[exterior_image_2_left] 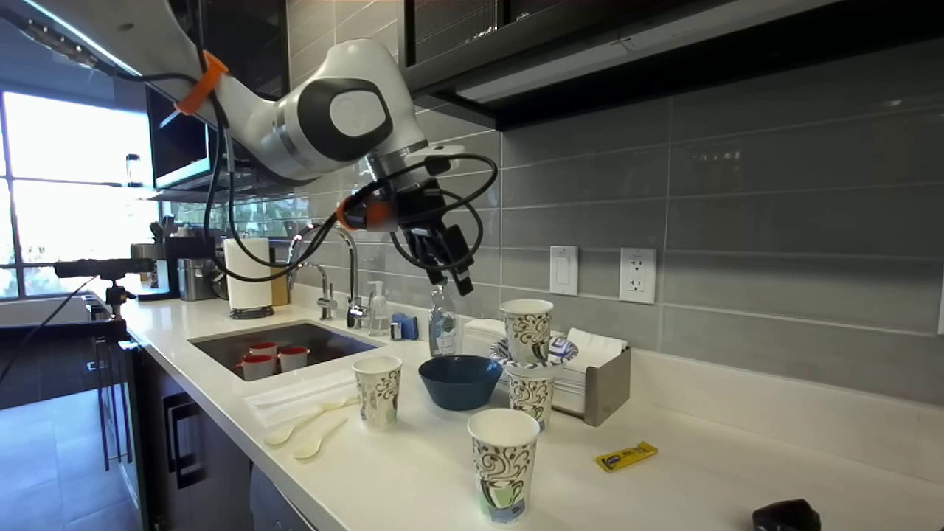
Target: Unstack the coffee cups and bowl, then stack them back up using the coffee cup on the far right.
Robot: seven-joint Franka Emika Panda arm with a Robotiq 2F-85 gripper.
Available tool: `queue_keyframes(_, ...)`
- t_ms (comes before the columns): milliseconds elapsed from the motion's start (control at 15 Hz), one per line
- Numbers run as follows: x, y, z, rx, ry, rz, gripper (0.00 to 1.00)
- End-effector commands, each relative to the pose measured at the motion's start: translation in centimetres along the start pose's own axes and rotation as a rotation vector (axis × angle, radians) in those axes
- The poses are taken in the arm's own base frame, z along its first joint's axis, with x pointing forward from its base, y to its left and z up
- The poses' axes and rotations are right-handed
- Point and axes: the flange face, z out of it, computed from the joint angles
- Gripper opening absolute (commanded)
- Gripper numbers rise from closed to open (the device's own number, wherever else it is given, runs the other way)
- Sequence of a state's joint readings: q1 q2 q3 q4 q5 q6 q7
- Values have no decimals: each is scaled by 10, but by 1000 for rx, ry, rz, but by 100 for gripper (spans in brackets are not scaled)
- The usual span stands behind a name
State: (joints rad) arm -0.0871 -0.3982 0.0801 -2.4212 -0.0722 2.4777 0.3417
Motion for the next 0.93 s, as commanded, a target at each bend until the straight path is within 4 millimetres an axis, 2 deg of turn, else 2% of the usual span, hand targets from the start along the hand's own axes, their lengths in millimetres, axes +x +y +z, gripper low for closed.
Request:
queue_keyframes(0, 0, 0, 0, 0, -1, 0, 100)
queue_keyframes(467, 3, 0, 0, 0, -3, 17, 100)
queue_keyframes(867, 41, 1, 11, -16, 10, 64, 100)
